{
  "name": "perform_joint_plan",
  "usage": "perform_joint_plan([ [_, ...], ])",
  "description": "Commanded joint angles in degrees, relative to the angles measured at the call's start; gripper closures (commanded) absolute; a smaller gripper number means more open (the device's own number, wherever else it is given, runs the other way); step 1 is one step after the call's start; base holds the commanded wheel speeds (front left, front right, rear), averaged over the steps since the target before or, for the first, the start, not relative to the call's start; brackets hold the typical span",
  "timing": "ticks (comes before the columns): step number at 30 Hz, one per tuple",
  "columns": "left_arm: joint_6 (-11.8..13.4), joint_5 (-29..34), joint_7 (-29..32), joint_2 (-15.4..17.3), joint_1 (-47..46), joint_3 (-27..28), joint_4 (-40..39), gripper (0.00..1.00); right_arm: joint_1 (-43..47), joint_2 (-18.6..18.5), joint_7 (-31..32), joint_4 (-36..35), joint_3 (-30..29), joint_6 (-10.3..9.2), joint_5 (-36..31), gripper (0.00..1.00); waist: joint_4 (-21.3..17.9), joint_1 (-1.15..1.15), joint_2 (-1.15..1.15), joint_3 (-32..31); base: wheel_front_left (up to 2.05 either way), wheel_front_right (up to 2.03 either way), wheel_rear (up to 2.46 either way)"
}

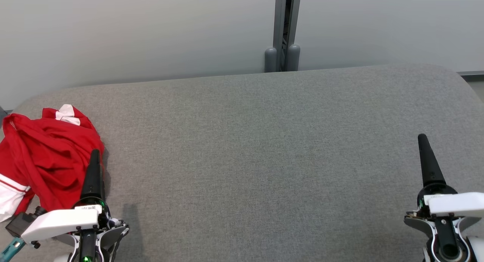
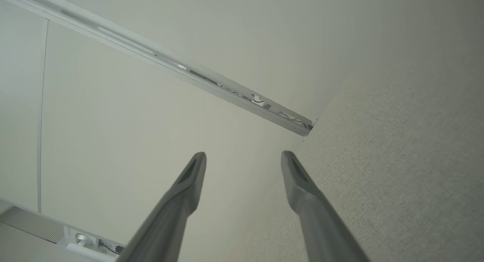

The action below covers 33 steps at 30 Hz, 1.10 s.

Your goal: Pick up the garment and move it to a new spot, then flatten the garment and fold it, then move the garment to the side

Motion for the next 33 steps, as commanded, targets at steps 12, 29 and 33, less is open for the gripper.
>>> perform_joint_plan([
  [12,-0.05,7.09,-3.00,0.52,0.13,0.03,-5.99,0.00,-5.64,-4.17,-2.87,-5.14,5.79,0.01,-20.43,0.00,1.16,0.00,0.00,0.56,0.00,0.00,0.00],
  [29,1.09,29.07,-6.20,0.62,1.64,-4.01,-14.71,0.00,-3.78,-1.58,-5.62,-11.34,5.78,0.01,-41.12,0.00,1.59,0.00,0.00,1.56,0.00,0.00,0.00],
  [33,2.61,35.64,-6.86,0.62,2.48,-6.20,-16.42,0.00,-2.85,-0.94,-6.19,-11.20,5.67,0.01,-43.96,0.00,1.40,0.00,0.00,1.57,0.00,0.00,0.00],
])
